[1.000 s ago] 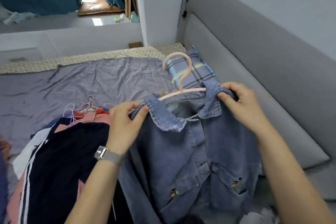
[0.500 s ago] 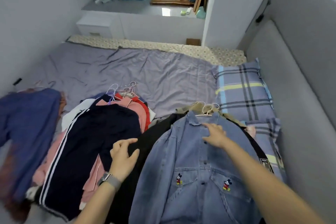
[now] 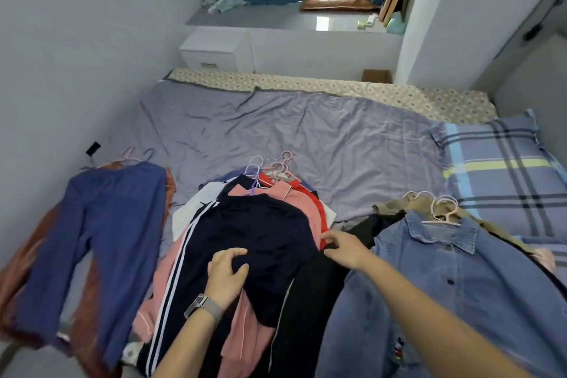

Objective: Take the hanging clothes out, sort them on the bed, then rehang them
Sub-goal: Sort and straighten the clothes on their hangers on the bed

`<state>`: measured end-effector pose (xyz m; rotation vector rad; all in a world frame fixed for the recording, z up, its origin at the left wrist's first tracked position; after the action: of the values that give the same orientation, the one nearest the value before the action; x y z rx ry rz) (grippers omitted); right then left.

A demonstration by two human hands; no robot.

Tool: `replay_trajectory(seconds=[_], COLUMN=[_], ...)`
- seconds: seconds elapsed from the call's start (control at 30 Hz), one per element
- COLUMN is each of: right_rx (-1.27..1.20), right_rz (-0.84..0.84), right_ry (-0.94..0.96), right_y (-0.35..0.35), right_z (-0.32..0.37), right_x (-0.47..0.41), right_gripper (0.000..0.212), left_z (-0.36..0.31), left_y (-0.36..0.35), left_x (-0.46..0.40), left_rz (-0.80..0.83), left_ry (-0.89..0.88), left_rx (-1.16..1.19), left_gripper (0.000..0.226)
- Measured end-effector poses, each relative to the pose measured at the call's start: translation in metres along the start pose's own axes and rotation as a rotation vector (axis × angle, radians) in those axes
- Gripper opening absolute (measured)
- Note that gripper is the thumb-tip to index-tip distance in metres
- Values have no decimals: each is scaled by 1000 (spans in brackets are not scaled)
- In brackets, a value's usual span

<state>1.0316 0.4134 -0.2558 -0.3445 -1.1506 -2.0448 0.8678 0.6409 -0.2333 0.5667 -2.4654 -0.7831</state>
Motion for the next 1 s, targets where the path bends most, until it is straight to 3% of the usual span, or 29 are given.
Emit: replay_trajectory(seconds=[0.17, 0.37, 0.53, 0.63, 0.83, 0.93, 1.0], right_rx=[14, 67, 80, 65, 12, -15, -34], right_rz=[21, 70, 55, 40, 20, 21, 21], right_ry=[-147, -187, -179, -181, -229, -277, -301], right_y=[-39, -86, -110, -120, -132, -137, -139], right_z=[27, 43, 53, 51, 30, 16, 10], right_x=[-54, -124, -162, -171, -165, -156, -149], right_gripper=[47, 53, 53, 53, 52, 52, 51], left_z=[57, 122, 158, 172, 162, 166, 173], left_y=[34, 18, -15, -33, -37, -40, -43], left_x=[-88, -205, -296, -342, -403, -420, -422], left_rz=[31, 112, 334, 497, 240, 344, 389], left_ry=[13, 20, -6, -42, -131, -86, -122], left_rx=[35, -56, -289, -557, -559, -569, -630], left_gripper=[26, 30, 47, 66, 63, 70, 55])
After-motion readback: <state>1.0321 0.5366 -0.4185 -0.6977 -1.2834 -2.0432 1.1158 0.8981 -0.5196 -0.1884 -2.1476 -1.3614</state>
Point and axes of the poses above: each hand's wrist, its own x-axis away from the middle knuckle, its own y-axis out of the back of the hand, z = x × y, the point moved 1 cm from there along -x, towards the middle knuckle, and after that the axes turned 3 degrees about x, right-handed, at the moved point
